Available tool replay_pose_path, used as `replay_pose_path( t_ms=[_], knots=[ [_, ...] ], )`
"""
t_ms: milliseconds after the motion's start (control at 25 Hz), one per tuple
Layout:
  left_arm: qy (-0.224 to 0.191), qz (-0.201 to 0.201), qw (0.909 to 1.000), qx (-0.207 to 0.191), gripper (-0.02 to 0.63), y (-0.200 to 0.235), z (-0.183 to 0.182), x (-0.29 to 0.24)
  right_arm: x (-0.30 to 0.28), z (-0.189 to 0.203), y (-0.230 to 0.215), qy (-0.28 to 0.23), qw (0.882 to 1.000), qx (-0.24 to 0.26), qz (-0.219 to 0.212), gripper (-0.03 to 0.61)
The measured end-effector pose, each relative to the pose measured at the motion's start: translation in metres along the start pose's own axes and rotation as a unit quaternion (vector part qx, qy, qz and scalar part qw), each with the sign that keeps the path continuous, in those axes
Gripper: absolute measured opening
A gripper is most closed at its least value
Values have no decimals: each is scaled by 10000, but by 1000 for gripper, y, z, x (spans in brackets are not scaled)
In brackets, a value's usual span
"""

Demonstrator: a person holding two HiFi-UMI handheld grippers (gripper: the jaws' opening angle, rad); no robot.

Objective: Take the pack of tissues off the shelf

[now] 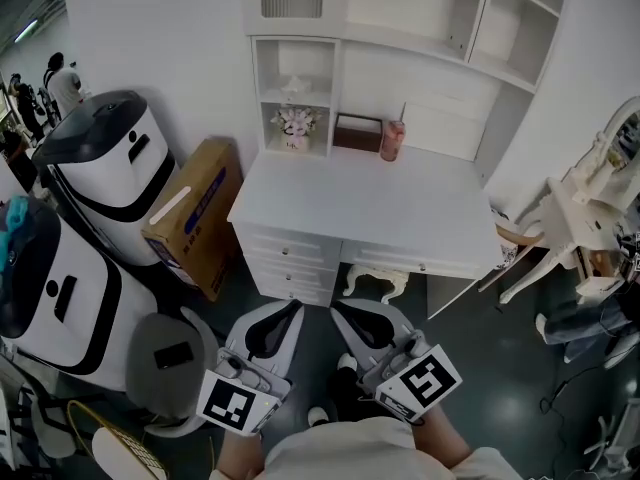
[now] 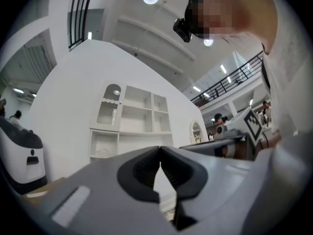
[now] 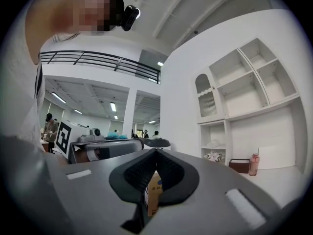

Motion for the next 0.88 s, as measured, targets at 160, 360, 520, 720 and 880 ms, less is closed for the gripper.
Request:
replay_pose_path(
  t_ms=[160, 360, 520, 720, 880],
  knots=[
    [315, 54, 9994, -116, 2, 13, 14, -24, -21, 0, -26, -99, 9999, -83, -19, -1],
    [470, -14, 9985, -287, 2, 39, 23, -64, -56, -1, -60, -98, 9997, -32, -227, 0],
    [457, -108, 9980, -432, 2, 61, 23, -97, -79, -3, -89, -60, 9994, 34, -352, 0],
    [529, -249, 9972, -464, 3, 83, 28, -136, -101, -5, -127, -17, 9990, 53, -455, 0],
    [463, -268, 9981, -309, 2, 94, 27, -160, -113, -6, -155, -14, 9987, 59, -512, 0]
  ],
)
Point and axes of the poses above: the fingertips, and each gripper's own axes: x backward along the fingers, y to its left, z out of its underside, the point moved 2 cm from there along x, backward along the fingers, and after that the axes turned 6 degrees about y, right-handed, at the moved point
